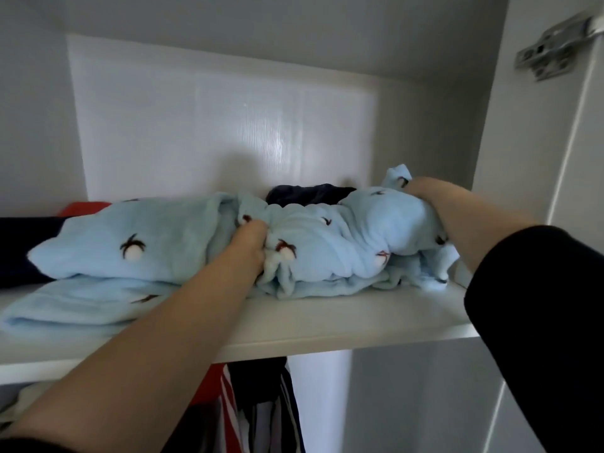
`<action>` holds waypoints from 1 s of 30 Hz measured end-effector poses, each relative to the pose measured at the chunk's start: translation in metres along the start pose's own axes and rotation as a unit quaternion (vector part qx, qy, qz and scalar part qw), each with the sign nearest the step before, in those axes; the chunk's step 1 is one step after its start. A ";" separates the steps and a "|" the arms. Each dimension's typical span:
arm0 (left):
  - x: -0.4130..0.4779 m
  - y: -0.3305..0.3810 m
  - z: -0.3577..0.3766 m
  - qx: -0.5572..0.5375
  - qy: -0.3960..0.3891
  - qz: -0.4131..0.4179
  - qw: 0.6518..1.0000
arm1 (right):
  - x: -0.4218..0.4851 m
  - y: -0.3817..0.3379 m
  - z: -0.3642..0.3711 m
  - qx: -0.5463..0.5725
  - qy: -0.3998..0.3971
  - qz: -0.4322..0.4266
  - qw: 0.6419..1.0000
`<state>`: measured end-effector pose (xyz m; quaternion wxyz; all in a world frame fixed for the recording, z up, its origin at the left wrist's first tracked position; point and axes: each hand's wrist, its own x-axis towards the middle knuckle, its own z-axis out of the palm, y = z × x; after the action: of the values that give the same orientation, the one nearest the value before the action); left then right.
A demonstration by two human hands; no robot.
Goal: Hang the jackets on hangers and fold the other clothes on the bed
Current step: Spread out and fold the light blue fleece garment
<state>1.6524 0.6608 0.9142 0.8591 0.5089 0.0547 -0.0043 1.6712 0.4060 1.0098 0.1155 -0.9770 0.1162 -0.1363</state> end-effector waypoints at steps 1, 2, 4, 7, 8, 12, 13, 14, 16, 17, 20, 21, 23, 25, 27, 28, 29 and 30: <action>-0.003 -0.003 0.005 -0.010 -0.007 -0.013 1.000 | 0.006 0.012 0.000 -0.068 0.020 0.042 0.997; -0.005 -0.008 0.008 -0.018 -0.013 -0.018 1.000 | 0.006 0.019 0.000 -0.129 0.048 0.063 0.988; -0.011 -0.013 0.015 -0.037 -0.042 -0.038 0.998 | 0.007 0.024 0.005 -0.181 0.117 0.047 0.975; -0.013 -0.008 0.013 0.079 -0.018 -0.014 0.997 | 0.000 0.011 -0.003 -0.183 0.225 -0.031 0.956; -0.014 -0.005 0.010 0.159 0.005 0.001 0.987 | -0.002 0.004 -0.006 -0.165 0.248 -0.048 0.953; -0.010 0.010 0.008 0.508 0.095 0.166 0.840 | -0.014 -0.002 0.017 -0.110 0.019 -0.092 0.989; -0.007 0.014 0.008 0.563 0.113 0.264 0.775 | -0.018 0.005 0.030 -0.103 -0.056 -0.086 0.989; -0.007 0.019 0.012 0.587 0.118 0.361 0.715 | -0.021 0.014 0.041 -0.079 -0.103 -0.071 0.989; -0.014 0.033 0.031 0.593 0.098 0.469 0.647 | -0.024 0.027 0.057 -0.026 -0.120 -0.065 0.990; -0.016 0.039 0.047 0.599 0.065 0.472 0.644 | -0.023 0.029 0.061 -0.005 -0.113 -0.069 0.991; -0.013 0.027 0.091 0.656 -0.093 0.373 0.650 | -0.019 0.030 0.066 -0.020 -0.073 -0.087 0.993; -0.008 0.016 0.098 0.714 -0.133 0.316 0.610 | -0.019 0.031 0.068 -0.052 -0.066 -0.099 0.992; 0.012 -0.014 0.090 0.774 -0.156 0.210 0.576 | -0.016 0.035 0.072 -0.091 -0.064 -0.124 0.986; 0.034 -0.031 0.070 0.777 -0.129 0.189 0.587 | -0.012 0.039 0.075 -0.052 -0.080 -0.125 0.988; 0.048 -0.031 0.057 0.771 -0.112 0.187 0.598 | -0.011 0.044 0.074 0.048 -0.067 -0.093 0.992; 0.051 -0.027 0.054 0.772 -0.116 0.181 0.598 | -0.010 0.047 0.074 0.097 -0.038 -0.070 0.992; 0.052 -0.025 0.051 0.776 -0.126 0.173 0.594 | -0.012 0.052 0.074 0.121 -0.004 -0.046 0.992; 0.049 -0.025 0.049 0.785 -0.127 0.174 0.580 | -0.014 0.054 0.072 0.114 0.018 -0.015 0.993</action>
<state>1.7044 0.6080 0.9107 0.1067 0.9789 -0.1696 0.0393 1.6690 0.3726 0.9254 0.2216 -0.9566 0.0871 -0.1678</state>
